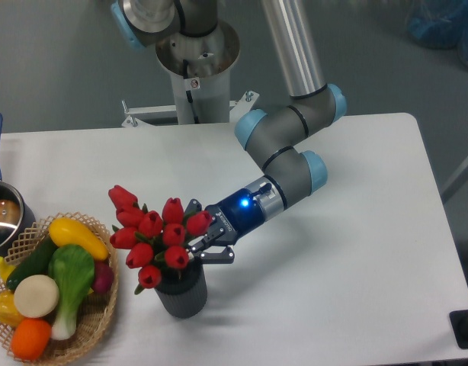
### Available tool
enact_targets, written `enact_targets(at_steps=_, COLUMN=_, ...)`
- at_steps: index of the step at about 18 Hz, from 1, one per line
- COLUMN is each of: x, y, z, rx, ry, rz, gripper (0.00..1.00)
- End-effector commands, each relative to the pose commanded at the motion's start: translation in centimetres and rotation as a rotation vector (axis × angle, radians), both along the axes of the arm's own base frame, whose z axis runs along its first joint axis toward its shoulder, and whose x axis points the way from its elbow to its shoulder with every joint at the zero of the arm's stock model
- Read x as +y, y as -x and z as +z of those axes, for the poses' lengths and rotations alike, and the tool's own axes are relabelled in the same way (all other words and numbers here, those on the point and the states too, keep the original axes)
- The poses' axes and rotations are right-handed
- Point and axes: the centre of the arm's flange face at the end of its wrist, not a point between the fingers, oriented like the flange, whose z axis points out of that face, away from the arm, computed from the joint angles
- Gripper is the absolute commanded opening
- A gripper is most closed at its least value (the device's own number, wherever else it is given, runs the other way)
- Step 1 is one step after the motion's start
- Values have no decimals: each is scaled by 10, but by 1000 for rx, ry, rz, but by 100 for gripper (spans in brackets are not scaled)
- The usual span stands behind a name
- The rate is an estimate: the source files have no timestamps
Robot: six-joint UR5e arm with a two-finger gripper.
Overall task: Insert the flowers into the vase
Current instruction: 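Open the gripper to release the tulips and pull back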
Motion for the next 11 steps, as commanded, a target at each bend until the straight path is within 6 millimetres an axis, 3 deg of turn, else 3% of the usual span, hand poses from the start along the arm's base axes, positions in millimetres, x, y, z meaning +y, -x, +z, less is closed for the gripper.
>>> enact_targets(at_steps=6, x=-1, y=1, z=0, rx=22, ry=-17, rz=4, gripper=49)
enact_targets(at_steps=8, x=-1, y=1, z=0, rx=26, ry=-22, rz=4, gripper=49)
enact_targets(at_steps=10, x=-3, y=3, z=2, rx=38, ry=-29, rz=8, gripper=61)
enact_targets(at_steps=11, x=-4, y=4, z=3, rx=41, ry=-32, rz=11, gripper=72)
